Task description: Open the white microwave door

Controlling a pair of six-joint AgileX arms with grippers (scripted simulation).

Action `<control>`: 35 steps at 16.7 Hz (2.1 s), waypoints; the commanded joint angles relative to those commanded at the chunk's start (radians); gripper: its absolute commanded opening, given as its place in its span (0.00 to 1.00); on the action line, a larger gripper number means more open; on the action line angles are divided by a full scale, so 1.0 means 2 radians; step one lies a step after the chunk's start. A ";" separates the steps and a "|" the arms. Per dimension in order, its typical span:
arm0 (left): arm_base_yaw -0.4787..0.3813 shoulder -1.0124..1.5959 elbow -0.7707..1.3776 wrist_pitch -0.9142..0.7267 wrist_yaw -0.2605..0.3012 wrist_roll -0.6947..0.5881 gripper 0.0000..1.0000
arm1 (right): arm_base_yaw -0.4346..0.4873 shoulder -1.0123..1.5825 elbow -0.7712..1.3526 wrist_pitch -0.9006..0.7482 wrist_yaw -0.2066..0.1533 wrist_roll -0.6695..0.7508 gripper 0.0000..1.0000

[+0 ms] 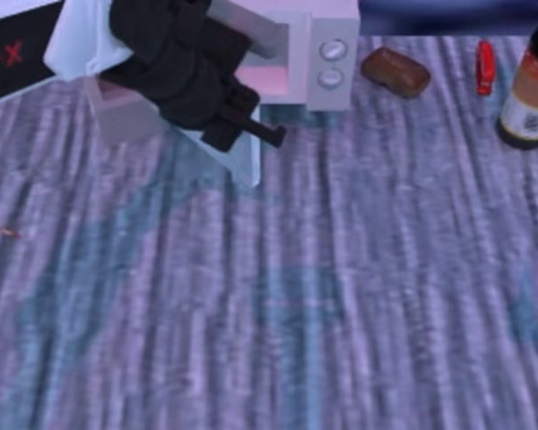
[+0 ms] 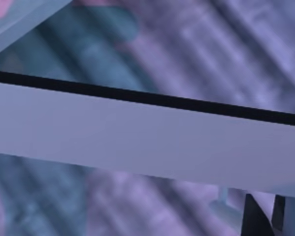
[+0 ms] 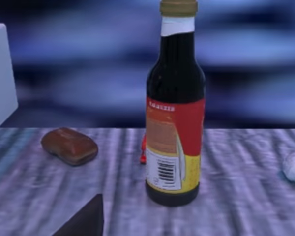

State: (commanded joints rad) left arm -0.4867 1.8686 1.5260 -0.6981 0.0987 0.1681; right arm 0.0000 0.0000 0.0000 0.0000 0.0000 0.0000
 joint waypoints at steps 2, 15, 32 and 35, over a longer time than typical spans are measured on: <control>0.006 -0.006 -0.010 0.000 0.008 0.017 0.00 | 0.000 0.000 0.000 0.000 0.000 0.000 1.00; 0.007 -0.007 -0.012 -0.001 0.010 0.019 0.00 | 0.000 0.000 0.000 0.000 0.000 0.000 1.00; 0.016 -0.015 -0.022 -0.003 0.027 0.046 0.00 | 0.000 0.000 0.000 0.000 0.000 0.000 1.00; 0.031 -0.026 -0.034 -0.007 0.046 0.084 0.00 | 0.000 0.000 0.000 0.000 0.000 0.000 1.00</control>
State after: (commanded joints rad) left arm -0.4253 1.8164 1.4584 -0.7115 0.1905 0.3364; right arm 0.0000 0.0000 0.0000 0.0000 0.0000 0.0000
